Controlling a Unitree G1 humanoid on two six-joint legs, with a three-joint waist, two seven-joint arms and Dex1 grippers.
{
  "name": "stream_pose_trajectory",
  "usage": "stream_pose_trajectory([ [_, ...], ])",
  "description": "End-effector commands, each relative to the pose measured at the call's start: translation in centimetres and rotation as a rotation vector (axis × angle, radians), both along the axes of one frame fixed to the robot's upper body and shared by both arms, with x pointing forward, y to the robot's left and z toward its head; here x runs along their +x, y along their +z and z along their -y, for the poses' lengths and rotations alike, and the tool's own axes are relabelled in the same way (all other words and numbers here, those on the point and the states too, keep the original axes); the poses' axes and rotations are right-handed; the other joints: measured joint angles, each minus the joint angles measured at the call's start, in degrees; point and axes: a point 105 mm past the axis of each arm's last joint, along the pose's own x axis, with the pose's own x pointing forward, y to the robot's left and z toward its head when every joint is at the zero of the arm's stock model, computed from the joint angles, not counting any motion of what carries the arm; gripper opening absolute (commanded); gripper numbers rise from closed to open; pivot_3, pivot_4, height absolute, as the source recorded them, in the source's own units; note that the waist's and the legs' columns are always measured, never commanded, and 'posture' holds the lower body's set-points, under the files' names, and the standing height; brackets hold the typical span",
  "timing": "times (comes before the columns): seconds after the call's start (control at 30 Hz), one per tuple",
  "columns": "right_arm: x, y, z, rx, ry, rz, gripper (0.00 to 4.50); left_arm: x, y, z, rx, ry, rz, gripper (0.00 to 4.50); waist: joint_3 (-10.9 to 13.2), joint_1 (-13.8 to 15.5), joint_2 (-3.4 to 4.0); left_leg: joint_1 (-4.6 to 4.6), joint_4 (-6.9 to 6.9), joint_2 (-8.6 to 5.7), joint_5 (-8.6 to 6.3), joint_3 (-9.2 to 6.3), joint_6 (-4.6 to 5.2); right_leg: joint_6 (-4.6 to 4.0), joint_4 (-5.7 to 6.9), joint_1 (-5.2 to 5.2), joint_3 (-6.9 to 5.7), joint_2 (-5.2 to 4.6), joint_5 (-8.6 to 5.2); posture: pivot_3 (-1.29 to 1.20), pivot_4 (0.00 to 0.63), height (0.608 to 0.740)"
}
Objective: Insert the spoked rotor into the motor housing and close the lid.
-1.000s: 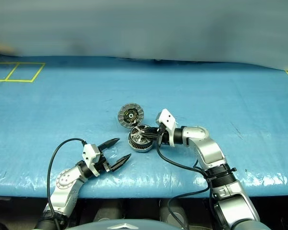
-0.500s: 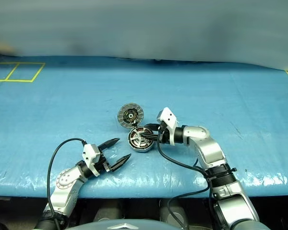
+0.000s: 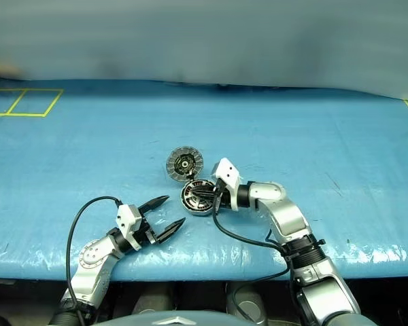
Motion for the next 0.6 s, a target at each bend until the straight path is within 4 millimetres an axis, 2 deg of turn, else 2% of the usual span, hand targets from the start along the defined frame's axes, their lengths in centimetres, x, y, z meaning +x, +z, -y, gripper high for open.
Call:
stream_pose_trajectory([
  [0.03,-0.4,0.2,-0.8,-0.01,0.032,0.045,0.04,-0.4,-0.9,-0.2,0.007,0.011,-0.039,4.5,0.0,0.0,0.0,0.0,-0.01,0.0,0.0,0.0,0.0,0.0,0.0,0.0,0.0,0.0,0.0,0.0,0.15,0.74],
  [0.17,0.5,-1.5,-0.3,-0.129,-0.018,0.082,0.04,-0.4,-0.9,-0.3,0.01,0.014,-0.037,4.5,-0.01,-0.05,0.01,0.01,-0.02,0.01,0.0,0.0,0.0,-0.02,0.01,-0.02,-0.01,0.01,-0.01,0.0,0.15,0.74],
  [0.33,0.8,-2.2,0.6,-0.203,-0.031,0.103,0.04,-0.4,-0.9,-0.3,0.01,0.013,-0.037,4.5,-0.03,-0.08,0.01,0.04,0.02,0.01,0.0,0.02,0.0,-0.02,0.01,0.03,0.0,0.0,-0.01,0.0,0.15,0.74],
  [0.5,0.3,-3.8,1.4,-0.32,-0.007,0.101,0.04,-0.4,-0.9,-0.2,0.009,0.009,-0.037,4.5,-0.07,-0.05,0.04,0.06,0.01,0.01,0.0,0.01,0.0,-0.02,0.01,0.04,-0.01,-0.01,-0.01,0.0,0.15,0.74],
  [0.6,0.2,-3.6,1.2,-0.286,-0.013,0.095,0.04,-0.3,-0.8,-0.2,0.008,0.008,-0.036,4.5,-0.13,0.05,0.01,0.09,0.02,0.0,0.0,0.01,-0.01,-0.02,-0.01,0.08,0.0,-0.02,-0.02,0.0,0.15,0.74],
])
